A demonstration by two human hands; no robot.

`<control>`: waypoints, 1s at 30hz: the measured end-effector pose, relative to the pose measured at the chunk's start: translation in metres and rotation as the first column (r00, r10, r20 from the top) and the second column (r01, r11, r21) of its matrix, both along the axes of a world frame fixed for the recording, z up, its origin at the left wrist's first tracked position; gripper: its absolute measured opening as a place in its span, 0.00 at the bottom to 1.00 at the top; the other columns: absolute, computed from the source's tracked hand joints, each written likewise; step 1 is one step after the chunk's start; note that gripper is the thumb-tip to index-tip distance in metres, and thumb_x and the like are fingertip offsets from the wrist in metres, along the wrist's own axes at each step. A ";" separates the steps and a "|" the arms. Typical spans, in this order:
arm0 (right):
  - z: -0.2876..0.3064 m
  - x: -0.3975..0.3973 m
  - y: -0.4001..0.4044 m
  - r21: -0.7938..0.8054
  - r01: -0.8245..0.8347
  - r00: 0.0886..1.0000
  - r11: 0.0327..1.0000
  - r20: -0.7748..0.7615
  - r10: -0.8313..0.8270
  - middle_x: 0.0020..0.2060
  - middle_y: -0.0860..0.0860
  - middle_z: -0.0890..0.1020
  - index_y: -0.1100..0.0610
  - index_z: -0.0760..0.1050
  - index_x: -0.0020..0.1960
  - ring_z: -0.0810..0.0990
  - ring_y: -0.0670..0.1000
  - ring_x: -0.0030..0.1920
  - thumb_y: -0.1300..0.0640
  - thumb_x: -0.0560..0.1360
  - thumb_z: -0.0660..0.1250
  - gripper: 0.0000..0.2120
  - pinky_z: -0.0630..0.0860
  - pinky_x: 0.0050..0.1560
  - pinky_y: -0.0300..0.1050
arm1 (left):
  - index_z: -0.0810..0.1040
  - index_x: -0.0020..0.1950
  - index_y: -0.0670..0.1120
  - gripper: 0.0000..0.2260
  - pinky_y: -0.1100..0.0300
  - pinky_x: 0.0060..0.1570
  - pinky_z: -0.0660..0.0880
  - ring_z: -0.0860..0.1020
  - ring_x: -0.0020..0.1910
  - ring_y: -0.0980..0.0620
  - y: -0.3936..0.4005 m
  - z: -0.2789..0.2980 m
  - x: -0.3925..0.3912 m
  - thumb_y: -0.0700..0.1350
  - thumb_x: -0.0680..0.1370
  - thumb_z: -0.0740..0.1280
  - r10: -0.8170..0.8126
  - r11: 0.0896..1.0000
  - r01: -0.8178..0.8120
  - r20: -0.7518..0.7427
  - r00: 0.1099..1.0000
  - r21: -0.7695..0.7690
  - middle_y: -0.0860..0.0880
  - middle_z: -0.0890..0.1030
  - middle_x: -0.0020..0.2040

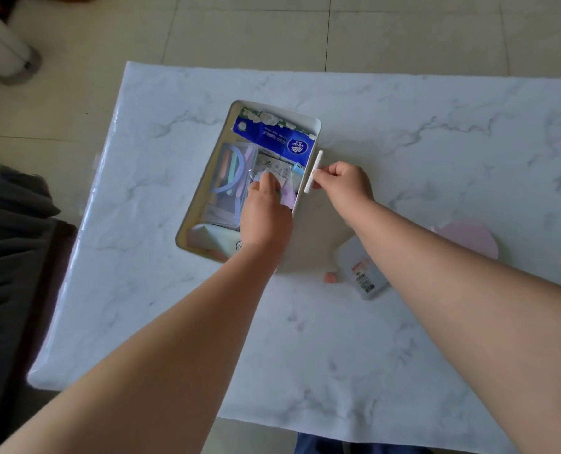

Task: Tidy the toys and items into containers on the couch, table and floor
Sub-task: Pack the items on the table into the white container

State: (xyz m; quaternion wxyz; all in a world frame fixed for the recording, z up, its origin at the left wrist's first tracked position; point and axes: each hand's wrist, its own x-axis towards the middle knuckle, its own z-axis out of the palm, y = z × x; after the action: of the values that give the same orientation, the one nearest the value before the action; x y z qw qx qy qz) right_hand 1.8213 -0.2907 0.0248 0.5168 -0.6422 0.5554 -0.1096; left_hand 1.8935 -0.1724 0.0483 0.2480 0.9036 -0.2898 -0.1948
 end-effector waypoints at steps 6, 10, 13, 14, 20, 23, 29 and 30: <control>-0.002 0.003 0.002 0.035 -0.104 0.994 0.994 -0.006 0.105 0.41 0.48 0.85 0.52 0.79 0.46 0.81 0.48 0.44 0.51 0.74 0.69 0.06 0.73 0.46 0.40 | 0.68 0.66 0.48 0.22 0.52 0.45 0.72 0.74 0.55 0.41 0.012 -0.007 0.006 0.34 0.73 0.60 0.009 0.983 -0.019 0.054 0.999 0.183 0.43 0.69 0.61; -0.014 -0.032 -0.004 -0.002 -0.174 0.961 0.985 -0.217 0.169 0.46 0.49 0.82 0.52 0.79 0.51 0.81 0.51 0.50 0.53 0.74 0.68 0.07 0.72 0.47 0.40 | 0.71 0.60 0.45 0.15 0.54 0.42 0.67 0.73 0.54 0.42 0.010 -0.015 -0.018 0.36 0.74 0.59 -0.108 0.990 0.098 0.097 0.989 0.103 0.43 0.73 0.59; -0.029 -0.064 -0.005 -0.009 -0.308 0.885 0.951 -0.369 0.283 0.49 0.50 0.81 0.50 0.79 0.51 0.79 0.54 0.55 0.54 0.72 0.71 0.09 0.75 0.55 0.44 | 0.73 0.61 0.46 0.14 0.53 0.43 0.69 0.75 0.54 0.42 0.009 -0.027 -0.044 0.38 0.77 0.60 -0.340 0.938 0.330 0.091 0.936 0.110 0.45 0.75 0.58; -0.035 -0.073 -0.005 -0.014 -0.357 0.847 0.934 -0.427 0.318 0.53 0.52 0.79 0.48 0.79 0.53 0.77 0.55 0.58 0.53 0.71 0.72 0.11 0.74 0.59 0.46 | 0.73 0.62 0.46 0.13 0.53 0.44 0.70 0.75 0.54 0.42 0.009 -0.033 -0.052 0.40 0.78 0.62 -0.404 0.908 0.392 0.064 0.913 0.149 0.45 0.75 0.59; -0.047 -0.104 -0.003 0.080 -0.687 0.541 0.722 -0.607 0.582 0.61 0.52 0.70 0.42 0.72 0.65 0.66 0.57 0.65 0.43 0.65 0.76 0.30 0.67 0.64 0.49 | 0.71 0.58 0.42 0.15 0.53 0.50 0.74 0.78 0.53 0.40 0.020 -0.076 -0.092 0.44 0.75 0.70 -0.282 0.881 0.332 -0.190 0.940 0.338 0.43 0.75 0.58; -0.050 -0.106 -0.004 0.033 -0.757 0.493 0.652 -0.627 0.604 0.60 0.50 0.72 0.42 0.73 0.64 0.65 0.56 0.64 0.43 0.65 0.76 0.29 0.64 0.63 0.47 | 0.71 0.56 0.42 0.15 0.52 0.50 0.76 0.79 0.51 0.40 0.023 -0.086 -0.102 0.39 0.73 0.72 -0.184 0.903 0.273 -0.275 0.944 0.331 0.42 0.77 0.55; -0.061 -0.112 -0.011 -0.039 -0.714 0.592 0.699 -0.567 0.573 0.57 0.50 0.76 0.48 0.78 0.58 0.68 0.55 0.63 0.50 0.70 0.73 0.16 0.65 0.60 0.45 | 0.69 0.43 0.46 0.06 0.58 0.36 0.66 0.74 0.40 0.43 0.022 -0.093 -0.115 0.36 0.74 0.64 -0.157 0.913 0.212 -0.178 0.971 0.348 0.43 0.76 0.46; -0.059 -0.114 -0.014 -0.027 -0.682 0.631 0.730 -0.526 0.570 0.57 0.50 0.76 0.49 0.78 0.56 0.71 0.55 0.61 0.51 0.71 0.72 0.14 0.67 0.57 0.44 | 0.70 0.42 0.46 0.05 0.58 0.36 0.66 0.73 0.39 0.43 0.021 -0.091 -0.116 0.37 0.75 0.63 -0.156 0.916 0.207 -0.170 0.973 0.342 0.43 0.76 0.46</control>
State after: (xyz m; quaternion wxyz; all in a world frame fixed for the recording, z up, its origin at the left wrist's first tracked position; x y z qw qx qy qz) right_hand 1.7075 -0.3043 -0.0340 0.2905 -0.8550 0.3899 0.1804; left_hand 1.7772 -0.1517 -0.0431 0.0798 0.8869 -0.3143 -0.3290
